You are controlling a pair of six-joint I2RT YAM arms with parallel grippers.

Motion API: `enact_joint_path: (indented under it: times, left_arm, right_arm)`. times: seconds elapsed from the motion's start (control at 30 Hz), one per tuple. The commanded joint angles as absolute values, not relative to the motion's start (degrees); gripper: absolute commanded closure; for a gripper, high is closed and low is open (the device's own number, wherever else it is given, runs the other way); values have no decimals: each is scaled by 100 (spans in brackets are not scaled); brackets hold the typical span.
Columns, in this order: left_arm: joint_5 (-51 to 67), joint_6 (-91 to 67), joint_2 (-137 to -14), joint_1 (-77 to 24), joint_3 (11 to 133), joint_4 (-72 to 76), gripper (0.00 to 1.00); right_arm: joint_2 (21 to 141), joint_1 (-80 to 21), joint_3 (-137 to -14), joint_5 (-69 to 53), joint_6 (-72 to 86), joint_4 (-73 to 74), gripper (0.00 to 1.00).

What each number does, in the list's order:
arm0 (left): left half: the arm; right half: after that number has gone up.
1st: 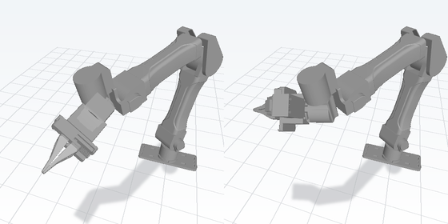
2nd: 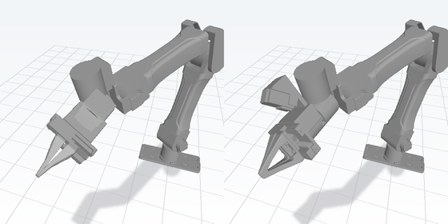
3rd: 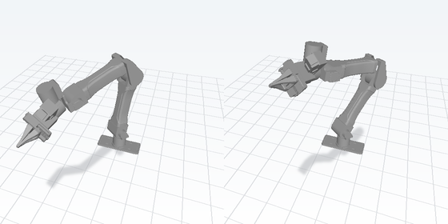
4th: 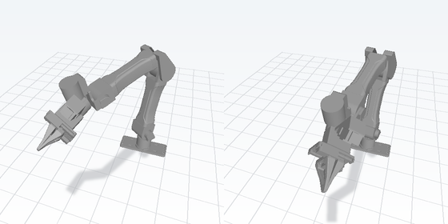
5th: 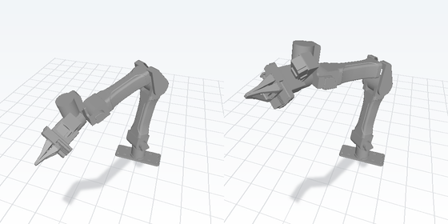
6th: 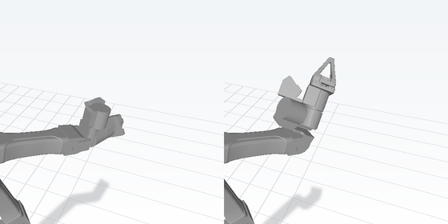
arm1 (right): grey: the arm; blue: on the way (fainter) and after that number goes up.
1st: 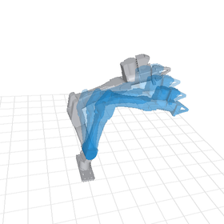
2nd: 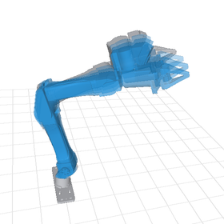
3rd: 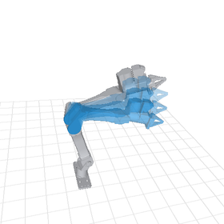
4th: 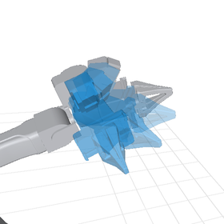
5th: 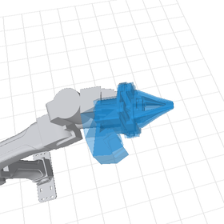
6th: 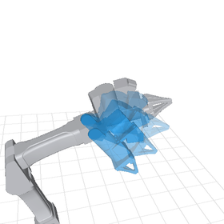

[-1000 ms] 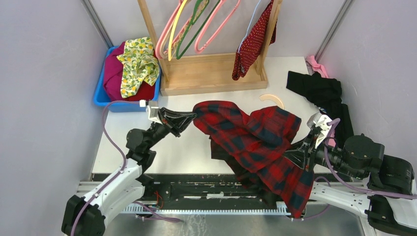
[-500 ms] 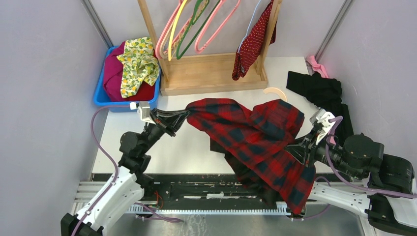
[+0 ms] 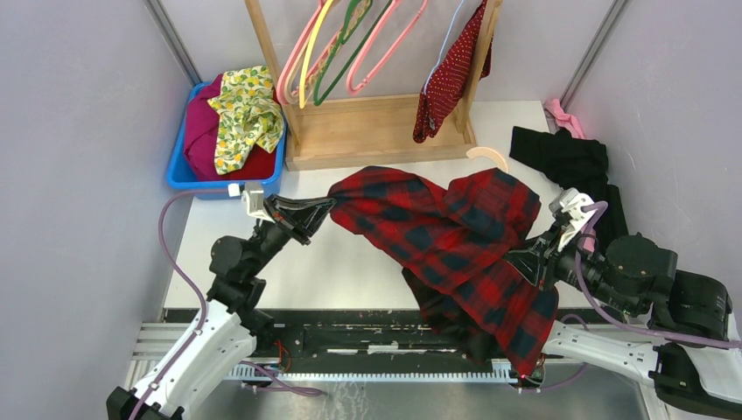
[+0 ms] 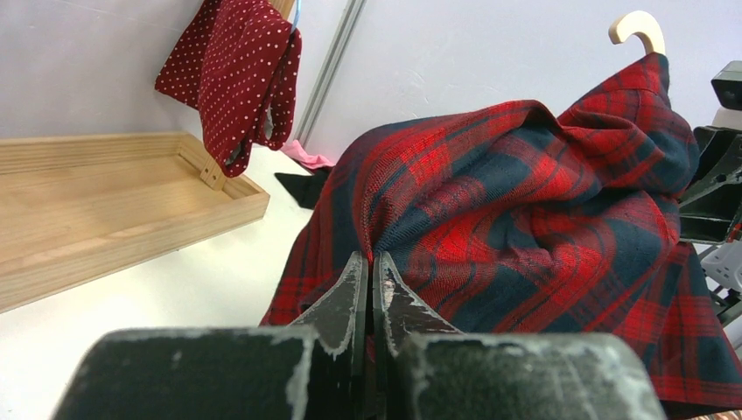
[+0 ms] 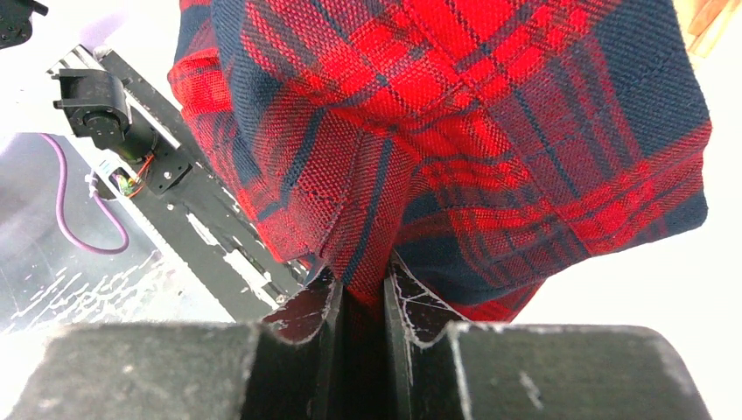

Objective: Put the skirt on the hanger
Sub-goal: Hang the skirt on the hanger.

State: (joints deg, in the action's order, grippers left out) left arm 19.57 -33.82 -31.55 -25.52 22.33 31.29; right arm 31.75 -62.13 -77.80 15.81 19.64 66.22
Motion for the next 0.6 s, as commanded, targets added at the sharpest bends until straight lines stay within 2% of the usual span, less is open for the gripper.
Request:
enact_joint_path:
  times: [0.0,0.1,0.17,0.3,0.43,0.53,0.57]
  left_arm:
    - [1862,-3585,-3270,-2525,2292,3027,96]
    - [1680,-3639,-3737,-2530,2453,2596,93]
    - [1427,-3674,-4090,-2529,2636,2157,87]
    - [1162,-3600,-4667,-2531,3047,1403,69]
    - [820,-3552,-4699,-2531,3306,847,60]
    - [401,-3467,-4491,-2528,3547,230,48]
    - [295,-3438,-4404,-2529,3625,22,47]
  right_arm:
    - [3256,-6209,-8058,1948,1918,5553,99]
    - [3402,-6213,-8103,1891,1889,5490,99]
    - [3532,-6212,-8179,1874,1861,5493,99]
    - [3842,-6212,-8400,1859,1824,5501,99]
    - [4169,-6210,-8682,1994,1781,5527,99]
    - [4522,-6209,-8998,2112,1752,5555,99]
    - [4670,-6209,-9112,2153,1743,5555,99]
